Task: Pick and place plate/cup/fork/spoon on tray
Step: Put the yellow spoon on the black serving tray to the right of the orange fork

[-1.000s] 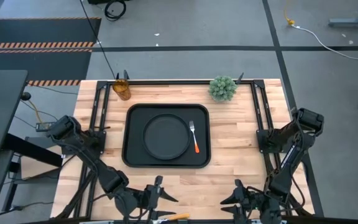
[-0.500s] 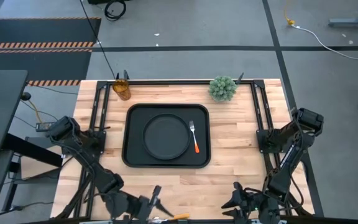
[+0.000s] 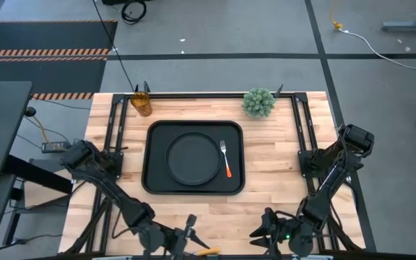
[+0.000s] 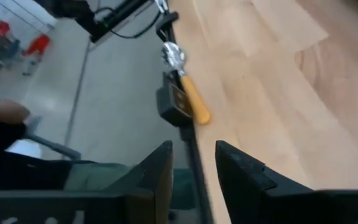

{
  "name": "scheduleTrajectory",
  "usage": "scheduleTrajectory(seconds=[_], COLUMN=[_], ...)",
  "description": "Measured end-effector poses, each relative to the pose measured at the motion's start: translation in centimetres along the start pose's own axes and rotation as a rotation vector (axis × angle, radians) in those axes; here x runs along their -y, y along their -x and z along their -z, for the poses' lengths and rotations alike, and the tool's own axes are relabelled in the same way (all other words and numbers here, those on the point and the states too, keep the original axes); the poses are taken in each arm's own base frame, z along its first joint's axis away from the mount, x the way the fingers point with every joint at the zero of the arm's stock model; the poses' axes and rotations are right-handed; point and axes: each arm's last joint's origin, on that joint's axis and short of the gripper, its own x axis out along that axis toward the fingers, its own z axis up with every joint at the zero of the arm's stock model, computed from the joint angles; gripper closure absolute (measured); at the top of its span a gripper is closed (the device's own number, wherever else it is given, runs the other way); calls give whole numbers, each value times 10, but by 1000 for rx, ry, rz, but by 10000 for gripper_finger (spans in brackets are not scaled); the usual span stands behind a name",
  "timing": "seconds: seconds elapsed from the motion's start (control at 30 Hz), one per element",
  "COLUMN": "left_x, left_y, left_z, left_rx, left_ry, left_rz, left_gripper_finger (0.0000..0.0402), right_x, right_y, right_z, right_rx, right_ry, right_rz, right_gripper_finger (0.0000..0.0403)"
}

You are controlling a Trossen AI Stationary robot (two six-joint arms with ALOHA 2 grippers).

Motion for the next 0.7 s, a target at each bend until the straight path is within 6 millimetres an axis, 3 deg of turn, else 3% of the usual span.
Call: scheduleTrajectory(seconds=[0.23, 0.43, 0.57, 0.7], left_x=[21, 54, 75, 91], left_y=[1, 19, 34, 46], left_z=[14, 17, 23, 26], left_rx=[-33, -50, -105, -120], left_ry=[-9, -35, -80, -106], left_rz=[49, 139, 172, 196], left_gripper_finger=[234, 234, 234, 234], right_x=[-12, -46, -76, -94], right_y=[-5, -5, -26, -60], right_z=[-18, -45, -57, -59], right_rx=[60, 199, 249, 247], right_ry=[-146, -146, -74, -24], right_rz=[-114, -139, -135, -76], right_gripper_finger=[266, 295, 315, 324])
